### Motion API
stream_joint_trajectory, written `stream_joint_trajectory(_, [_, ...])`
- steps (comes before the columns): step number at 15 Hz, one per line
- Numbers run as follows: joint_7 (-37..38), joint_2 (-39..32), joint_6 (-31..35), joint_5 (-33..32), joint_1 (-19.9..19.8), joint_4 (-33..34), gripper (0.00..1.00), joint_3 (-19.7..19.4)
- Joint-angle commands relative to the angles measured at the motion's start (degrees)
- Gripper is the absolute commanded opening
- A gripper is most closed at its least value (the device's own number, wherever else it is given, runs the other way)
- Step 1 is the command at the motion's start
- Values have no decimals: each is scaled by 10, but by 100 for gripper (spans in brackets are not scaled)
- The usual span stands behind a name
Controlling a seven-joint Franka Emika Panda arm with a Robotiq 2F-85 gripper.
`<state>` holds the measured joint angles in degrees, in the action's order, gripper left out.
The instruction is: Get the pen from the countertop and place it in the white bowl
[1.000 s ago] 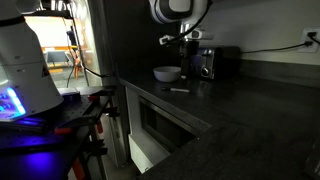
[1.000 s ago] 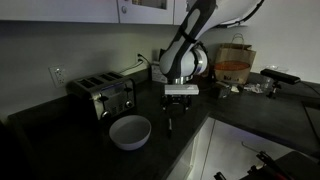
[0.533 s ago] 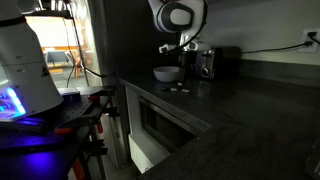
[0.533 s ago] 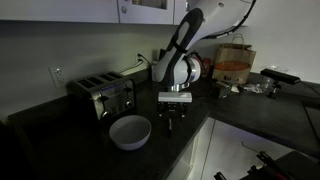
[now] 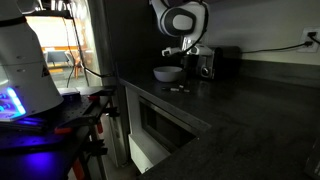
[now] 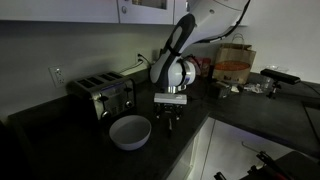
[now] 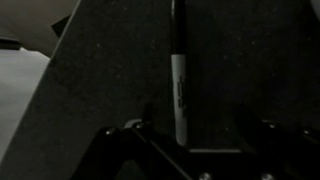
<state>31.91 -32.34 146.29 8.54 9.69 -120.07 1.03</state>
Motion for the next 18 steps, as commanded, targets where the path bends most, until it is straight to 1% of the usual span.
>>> stream_joint_trajectory(1, [-16,-13,-17,17,1,18,56,0])
stream_joint_trajectory(2, [-14,-13,-18,15,3,20,47,-1])
stream_joint_trajectory(3, [-13,-12,-20,13,4,22,42,-3])
stream_joint_trajectory(6, [-13,-6,-18,4,10,22,20,-6])
stream_joint_trajectory(8, [-19,-3,-18,5,8,21,4,-3])
stream_joint_trajectory(9, [-25,-2,-19,8,5,21,0,0])
stream_joint_trajectory(10, [-38,3,-13,10,1,17,0,4])
stream_joint_trajectory(11, [-79,7,-10,18,-13,14,3,20])
stream_joint_trajectory(12, [-121,12,-4,15,-20,11,3,30])
stream_joint_trajectory(14, [-180,31,-2,12,-28,6,3,46])
stream_joint_trajectory(18, [-313,85,-2,24,-60,-6,3,83])
